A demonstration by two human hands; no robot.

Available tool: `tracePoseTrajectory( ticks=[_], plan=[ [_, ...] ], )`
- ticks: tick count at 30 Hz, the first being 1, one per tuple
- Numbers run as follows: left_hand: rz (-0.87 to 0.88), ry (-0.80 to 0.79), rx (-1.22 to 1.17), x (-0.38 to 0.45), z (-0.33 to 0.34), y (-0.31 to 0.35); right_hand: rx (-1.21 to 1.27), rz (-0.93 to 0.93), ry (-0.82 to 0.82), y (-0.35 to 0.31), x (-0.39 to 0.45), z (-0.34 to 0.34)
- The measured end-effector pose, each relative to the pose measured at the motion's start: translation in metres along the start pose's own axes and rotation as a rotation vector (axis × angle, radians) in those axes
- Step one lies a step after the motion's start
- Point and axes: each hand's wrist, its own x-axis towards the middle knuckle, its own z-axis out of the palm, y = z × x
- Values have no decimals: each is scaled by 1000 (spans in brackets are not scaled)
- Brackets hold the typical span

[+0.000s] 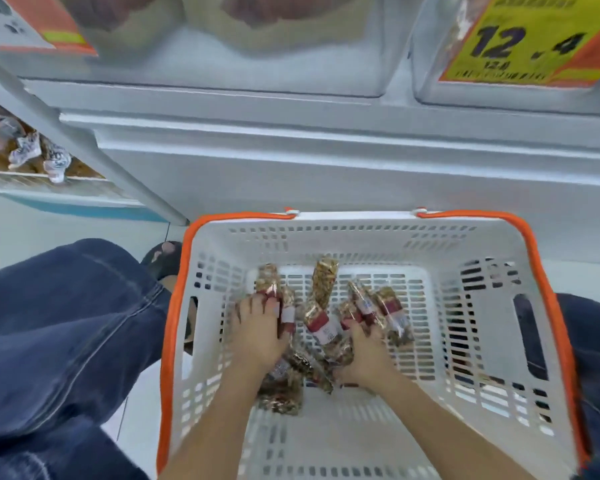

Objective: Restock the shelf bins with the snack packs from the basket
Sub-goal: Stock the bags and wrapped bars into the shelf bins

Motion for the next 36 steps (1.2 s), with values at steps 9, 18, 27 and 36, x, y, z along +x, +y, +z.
tracePoseTrajectory(
  ticks=[9,18,27,36],
  plan=[
    [-328,-310,-611,27,13,-23,210,-11,-94,-38,21,30],
    [-450,-397,-1042,26,11,-20,671,45,-330,-43,25,8],
    [-391,-562,-1243,18,-32,5,1562,125,-604,-51,-10,-23],
    [43,-354,-947,-28,-95,56,1388,65,-344,-45,-59,-93]
  ],
)
